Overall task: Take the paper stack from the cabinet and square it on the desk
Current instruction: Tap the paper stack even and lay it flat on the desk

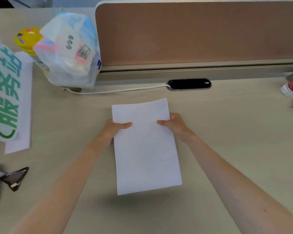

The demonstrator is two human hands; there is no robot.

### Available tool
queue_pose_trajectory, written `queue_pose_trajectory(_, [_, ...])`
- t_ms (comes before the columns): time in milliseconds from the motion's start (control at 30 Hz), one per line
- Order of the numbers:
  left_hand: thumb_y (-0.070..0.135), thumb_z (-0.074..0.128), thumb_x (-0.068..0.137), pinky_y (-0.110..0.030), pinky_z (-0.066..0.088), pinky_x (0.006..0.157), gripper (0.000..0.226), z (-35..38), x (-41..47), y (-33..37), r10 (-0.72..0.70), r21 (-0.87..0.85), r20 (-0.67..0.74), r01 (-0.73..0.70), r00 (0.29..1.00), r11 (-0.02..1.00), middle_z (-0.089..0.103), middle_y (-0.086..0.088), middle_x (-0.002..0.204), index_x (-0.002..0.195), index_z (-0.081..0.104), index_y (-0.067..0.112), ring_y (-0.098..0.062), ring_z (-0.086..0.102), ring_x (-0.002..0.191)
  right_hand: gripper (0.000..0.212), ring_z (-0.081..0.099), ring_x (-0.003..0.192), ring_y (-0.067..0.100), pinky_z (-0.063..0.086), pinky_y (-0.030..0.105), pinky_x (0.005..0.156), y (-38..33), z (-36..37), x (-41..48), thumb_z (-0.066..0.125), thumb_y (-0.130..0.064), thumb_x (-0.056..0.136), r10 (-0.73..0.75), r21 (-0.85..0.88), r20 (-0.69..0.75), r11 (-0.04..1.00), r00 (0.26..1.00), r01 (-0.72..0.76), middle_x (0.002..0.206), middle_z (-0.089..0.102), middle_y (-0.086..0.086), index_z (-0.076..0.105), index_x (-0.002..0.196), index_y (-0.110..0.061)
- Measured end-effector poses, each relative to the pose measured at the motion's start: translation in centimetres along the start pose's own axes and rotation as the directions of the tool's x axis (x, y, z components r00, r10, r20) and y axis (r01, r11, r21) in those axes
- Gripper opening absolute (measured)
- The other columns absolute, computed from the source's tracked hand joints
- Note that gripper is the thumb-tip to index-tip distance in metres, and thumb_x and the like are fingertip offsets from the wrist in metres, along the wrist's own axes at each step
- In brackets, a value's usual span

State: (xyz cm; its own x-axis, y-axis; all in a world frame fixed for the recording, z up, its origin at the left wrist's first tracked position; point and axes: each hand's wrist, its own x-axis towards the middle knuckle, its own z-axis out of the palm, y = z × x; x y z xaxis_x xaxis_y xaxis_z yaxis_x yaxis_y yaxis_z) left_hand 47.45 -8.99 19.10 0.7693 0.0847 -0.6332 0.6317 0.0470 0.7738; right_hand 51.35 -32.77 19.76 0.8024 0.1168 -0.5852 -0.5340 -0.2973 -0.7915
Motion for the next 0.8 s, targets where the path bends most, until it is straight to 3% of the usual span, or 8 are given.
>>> queue_pose_trajectory(100, [0.01, 0.078, 0.074, -0.026, 0.057, 0.072, 0.027, -0.3, 1.3, -0.1, 0.111, 0.103, -0.15, -0.096, 0.982, 0.99, 0.071, 0.001, 0.087, 0.1, 0.071, 0.008, -0.011, 0.068, 0.074, 0.007, 0.063, 0.077, 0.025, 0.049, 0.031, 0.067, -0.3, 0.7, 1.0, 0.066, -0.011, 0.079, -0.03, -0.19, -0.12, 0.982, 0.992, 0.007, 0.087, 0.068, 0.006, 0.066, 0.084, -0.006])
queue_pose_trajectory(233, [0.028, 0.066, 0.083, -0.038, 0.051, 0.071, 0.027, -1.5, 2.9, -0.7, 0.281, 0.331, -0.199, -0.206, 0.939, 0.921, 0.068, -0.006, 0.084, 0.094, 0.069, 0.004, -0.021, 0.061, 0.074, 0.009, 0.052, 0.065, 0.024, 0.039, 0.029, 0.057, -0.1, 1.4, 1.5, 0.06, -0.011, 0.076, -0.067, -0.385, -0.237, 0.922, 0.969, -0.03, 0.071, 0.057, 0.005, 0.057, 0.073, -0.004])
queue_pose_trajectory(367, [0.033, 0.06, 0.087, -0.036, 0.043, 0.068, 0.027, -2.2, 4.0, -1.4, 0.32, 0.549, -0.201, -0.164, 0.926, 0.82, 0.058, -0.004, 0.075, 0.092, 0.063, 0.006, -0.024, 0.052, 0.073, 0.024, 0.044, 0.059, 0.022, 0.03, 0.026, 0.046, 0.0, 2.0, 1.5, 0.054, -0.005, 0.075, -0.092, -0.457, -0.277, 0.888, 0.956, -0.047, 0.059, 0.045, -0.004, 0.039, 0.059, -0.015])
queue_pose_trajectory(467, [0.036, 0.06, 0.086, -0.039, 0.044, 0.072, 0.03, -2.0, 4.2, -1.6, 0.374, 0.662, -0.208, -0.151, 0.904, 0.734, 0.061, -0.013, 0.086, 0.088, 0.06, 0.006, -0.03, 0.056, 0.085, 0.018, 0.046, 0.063, 0.022, 0.032, 0.028, 0.046, 0.3, 2.3, 1.4, 0.054, -0.002, 0.075, -0.122, -0.453, -0.304, 0.891, 0.945, -0.031, 0.061, 0.046, -0.003, 0.046, 0.063, -0.011])
queue_pose_trajectory(533, [0.034, 0.062, 0.086, -0.038, 0.043, 0.072, 0.029, -1.8, 4.3, -1.7, 0.41, 0.701, -0.213, -0.154, 0.887, 0.697, 0.06, -0.013, 0.091, 0.09, 0.06, 0.005, -0.032, 0.056, 0.089, 0.005, 0.05, 0.069, 0.023, 0.04, 0.03, 0.054, 0.5, 2.5, 1.4, 0.054, 0.0, 0.075, -0.133, -0.422, -0.333, 0.907, 0.934, -0.021, 0.071, 0.054, 0.001, 0.058, 0.079, -0.002])
queue_pose_trajectory(567, [0.033, 0.063, 0.085, -0.038, 0.044, 0.072, 0.028, -1.6, 4.3, -1.8, 0.424, 0.702, -0.223, -0.157, 0.878, 0.694, 0.06, -0.013, 0.094, 0.093, 0.06, 0.006, -0.032, 0.057, 0.089, 0.012, 0.052, 0.072, 0.023, 0.044, 0.031, 0.06, 0.7, 2.6, 1.5, 0.055, 0.001, 0.075, -0.129, -0.398, -0.344, 0.917, 0.93, -0.02, 0.079, 0.058, 0.003, 0.06, 0.086, 0.0])
queue_pose_trajectory(667, [0.03, 0.069, 0.081, -0.038, 0.047, 0.076, 0.032, -1.2, 4.1, -2.1, 0.43, 0.633, -0.308, -0.155, 0.849, 0.759, 0.059, -0.007, 0.105, 0.102, 0.055, 0.011, -0.026, 0.059, 0.092, 0.022, 0.057, 0.084, 0.023, 0.046, 0.033, 0.067, 1.1, 2.7, 1.6, 0.059, -0.004, 0.075, -0.124, -0.343, -0.39, 0.939, 0.912, -0.019, 0.099, 0.061, 0.003, 0.054, 0.096, -0.005])
queue_pose_trajectory(800, [0.026, 0.073, 0.077, -0.034, 0.046, 0.08, 0.046, -0.7, 3.6, -2.1, 0.417, 0.554, -0.378, -0.158, 0.827, 0.817, 0.053, -0.005, 0.113, 0.112, 0.048, 0.009, -0.022, 0.055, 0.099, 0.033, 0.05, 0.091, 0.023, 0.037, 0.03, 0.069, 1.9, 2.5, 1.6, 0.068, -0.013, 0.079, -0.172, -0.387, -0.417, 0.922, 0.892, -0.003, 0.102, 0.049, 0.002, 0.043, 0.1, -0.006])
